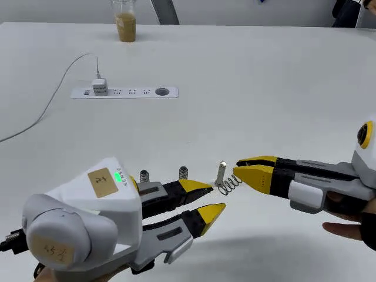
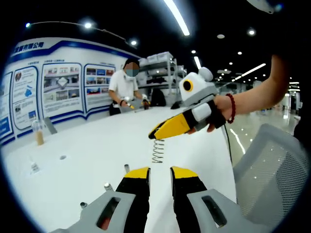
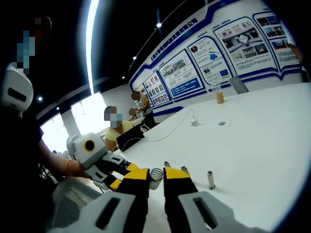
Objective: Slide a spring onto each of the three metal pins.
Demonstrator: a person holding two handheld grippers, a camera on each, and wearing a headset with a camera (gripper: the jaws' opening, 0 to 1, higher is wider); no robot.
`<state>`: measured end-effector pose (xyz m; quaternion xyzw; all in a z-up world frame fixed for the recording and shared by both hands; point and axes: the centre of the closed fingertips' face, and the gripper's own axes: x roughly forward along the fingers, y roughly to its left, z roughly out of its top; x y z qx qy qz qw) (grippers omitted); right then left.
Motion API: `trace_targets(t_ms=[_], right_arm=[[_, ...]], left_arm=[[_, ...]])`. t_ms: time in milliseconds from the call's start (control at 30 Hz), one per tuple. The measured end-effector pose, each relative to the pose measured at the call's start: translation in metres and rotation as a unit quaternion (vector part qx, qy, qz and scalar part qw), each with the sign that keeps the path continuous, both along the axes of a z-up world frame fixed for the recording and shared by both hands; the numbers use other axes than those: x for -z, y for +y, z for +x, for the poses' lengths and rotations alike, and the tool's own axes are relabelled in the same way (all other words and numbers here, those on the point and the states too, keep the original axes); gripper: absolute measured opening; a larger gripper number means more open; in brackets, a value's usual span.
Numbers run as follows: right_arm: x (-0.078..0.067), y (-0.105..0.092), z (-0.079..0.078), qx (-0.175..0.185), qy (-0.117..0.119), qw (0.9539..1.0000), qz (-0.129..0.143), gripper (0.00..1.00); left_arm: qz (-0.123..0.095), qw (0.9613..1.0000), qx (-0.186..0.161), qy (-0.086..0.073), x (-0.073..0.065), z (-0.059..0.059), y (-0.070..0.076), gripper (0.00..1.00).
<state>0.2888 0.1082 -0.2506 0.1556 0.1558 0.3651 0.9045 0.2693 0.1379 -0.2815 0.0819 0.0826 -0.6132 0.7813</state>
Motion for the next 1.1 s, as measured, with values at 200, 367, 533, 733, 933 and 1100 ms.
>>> trace_targets(t_ms=[200,367,533,733,933,1100], right_arm=[[0.003,-0.006,0.008,0.015,-0.007,0.9993,-0.032,0.12],[0.006,-0.010,0.016,0.022,-0.010,0.9982,-0.055,0.12],[0.014,-0.011,0.023,0.017,-0.016,0.9949,-0.098,0.12],[0.023,-0.012,0.029,0.013,-0.019,0.9899,-0.140,0.12],[0.023,-0.015,0.037,0.019,-0.021,0.9886,-0.148,0.12],[0.024,-0.019,0.046,0.026,-0.023,0.9874,-0.154,0.11]], left_arm=[[0.015,0.9995,-0.025,0.010,0.007,0.007,0.009,0.25],[0.029,0.9985,-0.045,0.007,0.013,0.010,0.020,0.29],[0.035,0.9971,-0.066,0.017,0.019,0.014,0.030,0.35],[0.043,0.9950,-0.089,0.015,0.021,0.020,0.040,0.44],[0.043,0.9918,-0.118,0.024,0.025,0.027,0.053,0.48],[0.046,0.9895,-0.134,0.028,0.028,0.031,0.060,0.54]])
